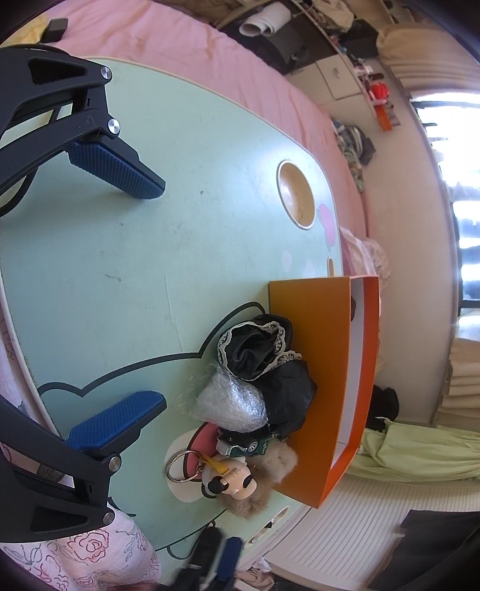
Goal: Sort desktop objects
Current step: 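Reach the right gripper toward the brown pom-pom and grasp it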
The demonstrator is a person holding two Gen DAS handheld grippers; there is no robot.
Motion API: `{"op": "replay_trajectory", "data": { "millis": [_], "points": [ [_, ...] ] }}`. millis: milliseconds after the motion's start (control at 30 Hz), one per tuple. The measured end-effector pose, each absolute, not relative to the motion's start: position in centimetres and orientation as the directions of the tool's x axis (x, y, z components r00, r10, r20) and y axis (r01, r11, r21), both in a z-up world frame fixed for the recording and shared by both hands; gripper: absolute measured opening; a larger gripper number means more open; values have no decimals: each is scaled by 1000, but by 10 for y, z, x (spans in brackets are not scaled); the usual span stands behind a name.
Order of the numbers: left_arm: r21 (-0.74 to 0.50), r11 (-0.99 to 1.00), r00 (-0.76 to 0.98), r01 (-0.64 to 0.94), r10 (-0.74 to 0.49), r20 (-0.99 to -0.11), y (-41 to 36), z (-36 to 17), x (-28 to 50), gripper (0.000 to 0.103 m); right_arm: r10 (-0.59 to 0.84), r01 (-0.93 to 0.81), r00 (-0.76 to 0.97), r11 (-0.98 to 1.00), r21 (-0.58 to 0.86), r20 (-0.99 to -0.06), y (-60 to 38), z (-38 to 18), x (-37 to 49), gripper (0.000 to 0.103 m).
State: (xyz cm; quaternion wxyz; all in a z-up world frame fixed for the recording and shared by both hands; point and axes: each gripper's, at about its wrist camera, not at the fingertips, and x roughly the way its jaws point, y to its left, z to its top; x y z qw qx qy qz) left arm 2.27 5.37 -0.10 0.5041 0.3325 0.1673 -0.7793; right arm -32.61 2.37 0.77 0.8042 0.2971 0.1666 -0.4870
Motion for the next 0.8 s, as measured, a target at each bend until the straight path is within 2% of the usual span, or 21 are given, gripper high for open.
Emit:
{"op": "replay_trajectory", "data": {
  "millis": [100, 200, 333, 400, 433, 567, 633, 733, 800],
  "points": [
    [74, -436, -273, 897, -677, -684, 53, -1, 23, 103, -694, 869, 490, 338, 361, -528, 11, 17, -327, 85],
    [73, -435, -273, 897, -677, -683, 53, 0, 23, 103, -687, 868, 488, 317, 382, -539, -6, 22, -322, 74],
    [73, -435, -273, 897, -678, -683, 53, 0, 23, 103, -639, 881, 469, 294, 370, -610, -25, 15, -308, 55],
    [73, -435, -273, 897, -678, -682, 53, 0, 23, 103, -621, 875, 484, 326, 359, -617, -20, 9, -301, 41],
    [73, -435, -274, 897, -679, -682, 53, 0, 23, 103, -634, 884, 468, 328, 333, -616, -15, 9, -299, 28],
    [71, -440, -283, 895, -683, -673, 55, 2, 23, 103, -668, 864, 499, 330, 381, -552, 2, 6, -313, 26],
    [62, -451, -305, 890, -691, -656, 60, 5, 24, 100, -701, 856, 499, 307, 416, -509, 10, 7, -328, 26],
    [52, -498, -371, 866, -708, -600, 70, 19, 21, 86, -742, 836, 502, 285, 470, -444, 25, 7, -348, 26],
    [40, -546, -427, 837, -697, -576, 74, 29, 14, 74, -744, 815, 521, 289, 503, -418, 25, 8, -353, 26]
  ]
}}
